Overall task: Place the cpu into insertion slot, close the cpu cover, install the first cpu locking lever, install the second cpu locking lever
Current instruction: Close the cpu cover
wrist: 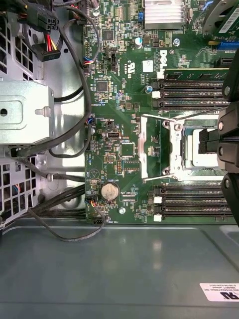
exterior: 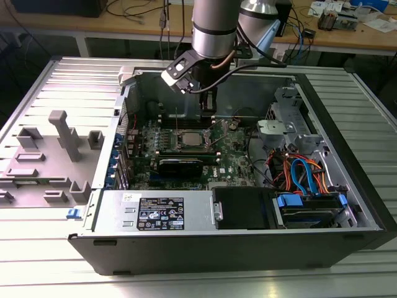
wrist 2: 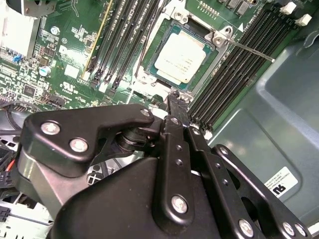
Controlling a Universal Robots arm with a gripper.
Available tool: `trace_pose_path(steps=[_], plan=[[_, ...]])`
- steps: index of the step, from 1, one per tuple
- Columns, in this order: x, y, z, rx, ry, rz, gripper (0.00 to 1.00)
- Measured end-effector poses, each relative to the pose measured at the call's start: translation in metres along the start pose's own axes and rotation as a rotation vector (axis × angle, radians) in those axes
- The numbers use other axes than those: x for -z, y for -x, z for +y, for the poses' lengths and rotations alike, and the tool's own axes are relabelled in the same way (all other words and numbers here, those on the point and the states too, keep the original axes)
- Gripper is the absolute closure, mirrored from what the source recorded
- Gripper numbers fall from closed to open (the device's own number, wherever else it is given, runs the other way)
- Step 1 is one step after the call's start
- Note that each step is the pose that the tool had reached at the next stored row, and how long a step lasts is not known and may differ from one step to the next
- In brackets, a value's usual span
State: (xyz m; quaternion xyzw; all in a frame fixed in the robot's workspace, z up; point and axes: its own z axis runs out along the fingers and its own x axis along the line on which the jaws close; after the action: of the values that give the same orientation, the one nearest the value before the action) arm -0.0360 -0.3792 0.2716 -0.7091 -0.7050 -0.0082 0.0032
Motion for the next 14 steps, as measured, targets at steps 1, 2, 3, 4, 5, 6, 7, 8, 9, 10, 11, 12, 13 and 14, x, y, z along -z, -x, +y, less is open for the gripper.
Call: trace_pose_path(steps=[1,2,3,4,5,6,7,8,9,10,11,12,13,14], plan=[[0.0,0.0,0.0001,0.0,0.0001,0.0,0.89],[0.0,0.0,0.0,0.0,0.0,0.0001,0.89],[0.0,0.0,0.0001,0.0,0.0001,0.0,0.89],[0.0,0.0,0.0001,0.0,0.0,0.0,0.89],[0.0,0.0,0.0001,0.0,0.0001,0.0002,0.89],[0.0001,-0.0001,0.0001,0.0,0.0001,0.0002,0.89],[0.0005,-0.0001,0.0001,0.0,0.0,0.0,0.89],[0.001,0.0,0.0001,0.0,-0.0001,-0.0002,0.89],[0.0014,0.0,0.0001,0.0,0.0,0.0,0.89],[0.0025,-0.0001,0.0001,0.0,0.0,0.0,0.89],[0.004,-0.0001,0.0001,0.0,0.0,-0.0001,0.89],[0.0059,-0.0001,0.0001,0.0,0.0,0.0,0.89],[0.0073,-0.0001,0.0001,0.0,0.0001,0.0002,0.89],[0.0073,-0.0001,0.0001,0.0,0.0001,0.0002,0.89]])
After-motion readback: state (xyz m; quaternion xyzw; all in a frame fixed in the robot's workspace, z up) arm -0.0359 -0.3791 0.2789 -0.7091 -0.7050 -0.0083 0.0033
